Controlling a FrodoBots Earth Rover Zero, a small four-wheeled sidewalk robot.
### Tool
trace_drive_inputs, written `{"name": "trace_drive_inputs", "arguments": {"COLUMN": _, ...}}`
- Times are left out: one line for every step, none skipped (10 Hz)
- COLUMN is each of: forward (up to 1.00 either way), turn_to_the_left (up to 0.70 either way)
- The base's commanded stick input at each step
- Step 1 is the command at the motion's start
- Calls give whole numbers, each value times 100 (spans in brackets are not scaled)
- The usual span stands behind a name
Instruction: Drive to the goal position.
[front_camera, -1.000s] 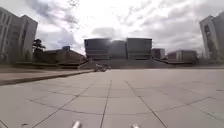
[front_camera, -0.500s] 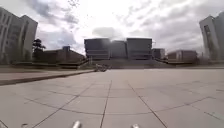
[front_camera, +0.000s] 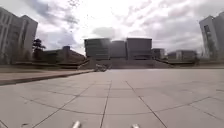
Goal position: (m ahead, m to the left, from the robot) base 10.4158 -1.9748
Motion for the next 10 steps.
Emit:
{"name": "trace_drive_inputs", "arguments": {"forward": 6, "turn_to_the_left": 0}}
{"name": "trace_drive_inputs", "arguments": {"forward": 6, "turn_to_the_left": 0}}
{"name": "trace_drive_inputs", "arguments": {"forward": 6, "turn_to_the_left": 0}}
{"name": "trace_drive_inputs", "arguments": {"forward": 6, "turn_to_the_left": 0}}
{"name": "trace_drive_inputs", "arguments": {"forward": 6, "turn_to_the_left": 0}}
{"name": "trace_drive_inputs", "arguments": {"forward": 6, "turn_to_the_left": 0}}
{"name": "trace_drive_inputs", "arguments": {"forward": 6, "turn_to_the_left": 0}}
{"name": "trace_drive_inputs", "arguments": {"forward": 6, "turn_to_the_left": 0}}
{"name": "trace_drive_inputs", "arguments": {"forward": 6, "turn_to_the_left": 0}}
{"name": "trace_drive_inputs", "arguments": {"forward": 6, "turn_to_the_left": 0}}
